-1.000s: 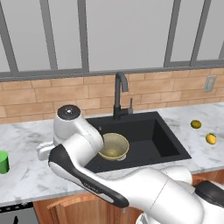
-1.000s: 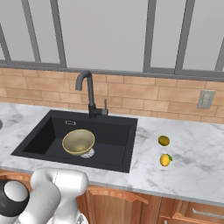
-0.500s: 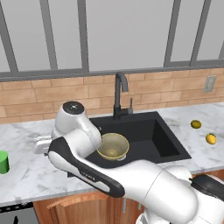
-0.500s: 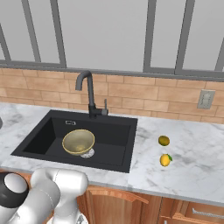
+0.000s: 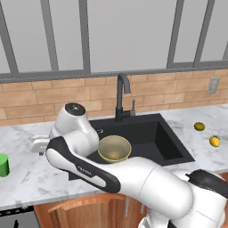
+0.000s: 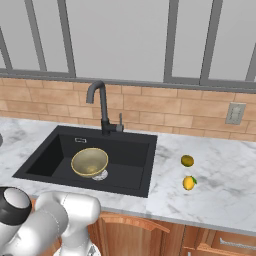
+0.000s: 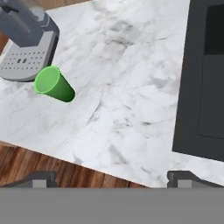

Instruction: Remove the lemon and orange from the sink. Then move the bowl and cup from the counter to the sink for washing.

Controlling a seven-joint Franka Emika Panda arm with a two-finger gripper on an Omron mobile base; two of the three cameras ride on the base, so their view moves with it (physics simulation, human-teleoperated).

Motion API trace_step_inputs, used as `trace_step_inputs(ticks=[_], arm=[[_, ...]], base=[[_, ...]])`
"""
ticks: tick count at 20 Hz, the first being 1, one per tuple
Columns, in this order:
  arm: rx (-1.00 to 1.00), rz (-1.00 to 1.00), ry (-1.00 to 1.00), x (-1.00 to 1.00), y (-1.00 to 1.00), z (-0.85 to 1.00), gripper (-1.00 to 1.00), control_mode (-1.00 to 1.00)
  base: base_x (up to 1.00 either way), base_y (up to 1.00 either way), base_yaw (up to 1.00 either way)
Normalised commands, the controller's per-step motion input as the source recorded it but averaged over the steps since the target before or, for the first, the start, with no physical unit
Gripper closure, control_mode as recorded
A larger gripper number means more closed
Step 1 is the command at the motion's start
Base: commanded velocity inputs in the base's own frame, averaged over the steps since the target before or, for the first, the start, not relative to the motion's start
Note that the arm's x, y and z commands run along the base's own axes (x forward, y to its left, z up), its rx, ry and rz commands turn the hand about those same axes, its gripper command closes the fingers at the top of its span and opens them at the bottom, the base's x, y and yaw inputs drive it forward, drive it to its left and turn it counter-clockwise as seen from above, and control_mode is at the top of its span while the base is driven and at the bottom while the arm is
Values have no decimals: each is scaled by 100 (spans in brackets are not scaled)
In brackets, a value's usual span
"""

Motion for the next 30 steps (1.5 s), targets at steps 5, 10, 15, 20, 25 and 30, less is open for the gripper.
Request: trace_step_inputs(ticks=[5,10,15,20,25,30], arm=[[3,-7,2,15,21,-3,-100,-100],[0,-9,5,14,23,-1,-100,-100],[0,-10,7,11,28,-5,-100,-100],[0,-6,4,12,26,-5,-100,-100],[0,-6,4,16,23,-5,-100,-100],[0,-4,3,16,26,-8,-100,-100]], base=[[0,0,0],[0,0,0],[0,0,0],[0,0,0],[0,0,0],[0,0,0]])
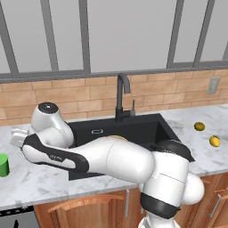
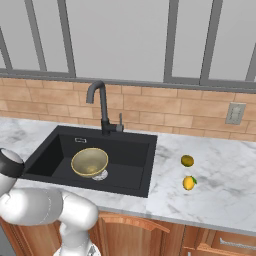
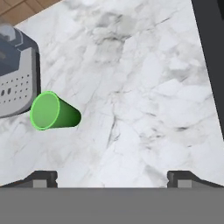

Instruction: Remove the lemon and orange from the sink. Then move the bowl and cup from the counter to the sink for washing.

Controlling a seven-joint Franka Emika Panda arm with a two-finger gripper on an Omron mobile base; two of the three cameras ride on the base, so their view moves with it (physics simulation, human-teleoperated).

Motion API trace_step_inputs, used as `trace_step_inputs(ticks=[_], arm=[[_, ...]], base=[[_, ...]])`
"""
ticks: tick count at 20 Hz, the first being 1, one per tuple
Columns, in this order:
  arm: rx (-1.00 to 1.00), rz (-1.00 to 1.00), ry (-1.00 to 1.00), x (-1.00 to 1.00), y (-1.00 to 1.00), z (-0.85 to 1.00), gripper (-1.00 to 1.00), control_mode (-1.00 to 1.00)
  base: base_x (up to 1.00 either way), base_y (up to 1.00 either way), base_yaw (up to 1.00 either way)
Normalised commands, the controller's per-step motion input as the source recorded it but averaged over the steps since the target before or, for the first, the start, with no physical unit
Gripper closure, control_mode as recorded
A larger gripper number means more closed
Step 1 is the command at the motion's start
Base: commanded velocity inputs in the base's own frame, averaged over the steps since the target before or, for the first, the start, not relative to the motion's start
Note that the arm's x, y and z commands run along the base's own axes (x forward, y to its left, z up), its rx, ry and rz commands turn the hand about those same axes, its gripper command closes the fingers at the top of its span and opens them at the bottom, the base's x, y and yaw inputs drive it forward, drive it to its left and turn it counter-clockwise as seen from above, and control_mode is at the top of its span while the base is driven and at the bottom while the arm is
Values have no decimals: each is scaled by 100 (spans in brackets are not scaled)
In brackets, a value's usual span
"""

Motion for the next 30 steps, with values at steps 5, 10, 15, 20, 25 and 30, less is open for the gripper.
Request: trace_step_inputs(ticks=[5,10,15,20,25,30], arm=[[0,-4,1,6,26,-10,-100,-100],[0,-6,2,8,25,-12,-100,-100],[0,-6,3,14,19,-13,-100,-100],[1,-6,6,17,17,-13,-100,-100],[0,0,5,19,14,-11,-100,-100],[1,0,2,17,15,-9,-100,-100]], base=[[0,0,0],[0,0,0],[0,0,0],[0,0,0],[0,0,0],[0,0,0]])
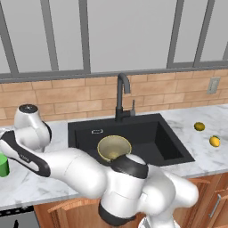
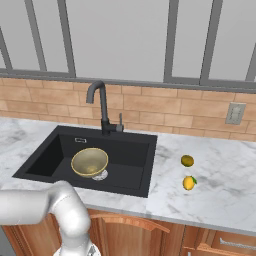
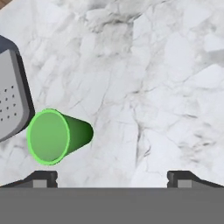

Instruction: Remove the lemon and orange from the sink. Then move the bowl and cup from the counter to the sink for washing.

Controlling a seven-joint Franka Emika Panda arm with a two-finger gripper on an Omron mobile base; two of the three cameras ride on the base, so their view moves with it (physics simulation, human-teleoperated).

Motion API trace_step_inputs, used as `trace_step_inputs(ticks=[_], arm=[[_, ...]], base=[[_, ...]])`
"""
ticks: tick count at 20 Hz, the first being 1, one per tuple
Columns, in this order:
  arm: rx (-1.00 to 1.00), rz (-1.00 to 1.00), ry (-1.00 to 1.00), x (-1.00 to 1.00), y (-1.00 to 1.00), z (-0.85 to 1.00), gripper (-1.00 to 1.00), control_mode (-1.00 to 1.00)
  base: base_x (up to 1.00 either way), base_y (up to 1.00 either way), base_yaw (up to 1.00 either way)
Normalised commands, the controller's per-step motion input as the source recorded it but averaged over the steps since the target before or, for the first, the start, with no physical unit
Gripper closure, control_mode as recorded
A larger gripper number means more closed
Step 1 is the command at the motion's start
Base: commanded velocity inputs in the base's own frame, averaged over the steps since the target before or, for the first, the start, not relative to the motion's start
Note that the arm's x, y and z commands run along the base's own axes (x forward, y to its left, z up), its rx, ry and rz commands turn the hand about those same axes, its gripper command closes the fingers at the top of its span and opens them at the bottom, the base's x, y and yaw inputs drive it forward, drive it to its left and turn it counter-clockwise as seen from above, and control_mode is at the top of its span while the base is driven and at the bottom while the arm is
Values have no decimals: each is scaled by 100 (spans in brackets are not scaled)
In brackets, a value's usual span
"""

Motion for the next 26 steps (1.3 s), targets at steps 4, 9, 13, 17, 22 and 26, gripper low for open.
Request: trace_step_inputs(ticks=[4,9,13,17,22,26], arm=[[0,0,0,13,15,-6,-100,-100],[0,0,0,13,20,-9,-100,-100],[0,0,0,11,20,-11,-100,-100],[0,0,0,12,14,-13,-100,-100],[0,0,0,11,15,-15,-100,-100],[0,0,0,9,14,-16,-100,-100]], base=[[0,0,0],[0,0,0],[0,0,0],[0,0,0],[0,0,0],[0,0,0]])
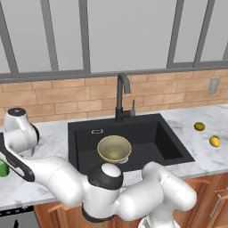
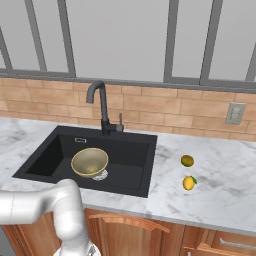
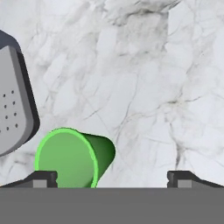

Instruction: Remove the lemon and orange from the sink. Then move the bowl and cup from the counter to the sink for washing.

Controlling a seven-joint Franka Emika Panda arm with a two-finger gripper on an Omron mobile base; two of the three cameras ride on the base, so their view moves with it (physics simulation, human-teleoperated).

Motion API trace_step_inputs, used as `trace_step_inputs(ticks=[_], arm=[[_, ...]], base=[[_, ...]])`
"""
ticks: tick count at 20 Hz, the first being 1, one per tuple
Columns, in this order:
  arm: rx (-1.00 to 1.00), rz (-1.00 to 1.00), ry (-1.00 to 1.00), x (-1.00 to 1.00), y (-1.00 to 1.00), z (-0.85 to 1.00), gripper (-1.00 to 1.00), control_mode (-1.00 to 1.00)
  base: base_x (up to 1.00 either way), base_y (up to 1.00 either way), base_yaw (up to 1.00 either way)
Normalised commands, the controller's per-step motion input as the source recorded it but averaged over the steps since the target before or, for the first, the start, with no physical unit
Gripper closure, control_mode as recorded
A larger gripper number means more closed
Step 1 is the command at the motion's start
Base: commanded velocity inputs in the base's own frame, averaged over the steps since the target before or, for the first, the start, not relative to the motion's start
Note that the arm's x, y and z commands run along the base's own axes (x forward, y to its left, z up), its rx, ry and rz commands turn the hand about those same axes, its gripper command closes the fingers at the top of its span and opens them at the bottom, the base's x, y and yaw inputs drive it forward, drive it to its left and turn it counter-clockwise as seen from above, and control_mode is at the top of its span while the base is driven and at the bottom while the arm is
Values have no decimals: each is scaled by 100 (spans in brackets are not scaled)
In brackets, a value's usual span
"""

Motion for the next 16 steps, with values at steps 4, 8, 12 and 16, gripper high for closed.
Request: trace_step_inputs(ticks=[4,8,12,16], arm=[[0,0,0,10,19,-16,-100,-100],[0,0,0,9,15,-13,-100,-100],[0,0,0,5,12,-12,-100,-100],[0,0,0,5,10,-13,-100,-100]], base=[[0,0,0],[0,0,0],[0,0,0],[0,0,0]])
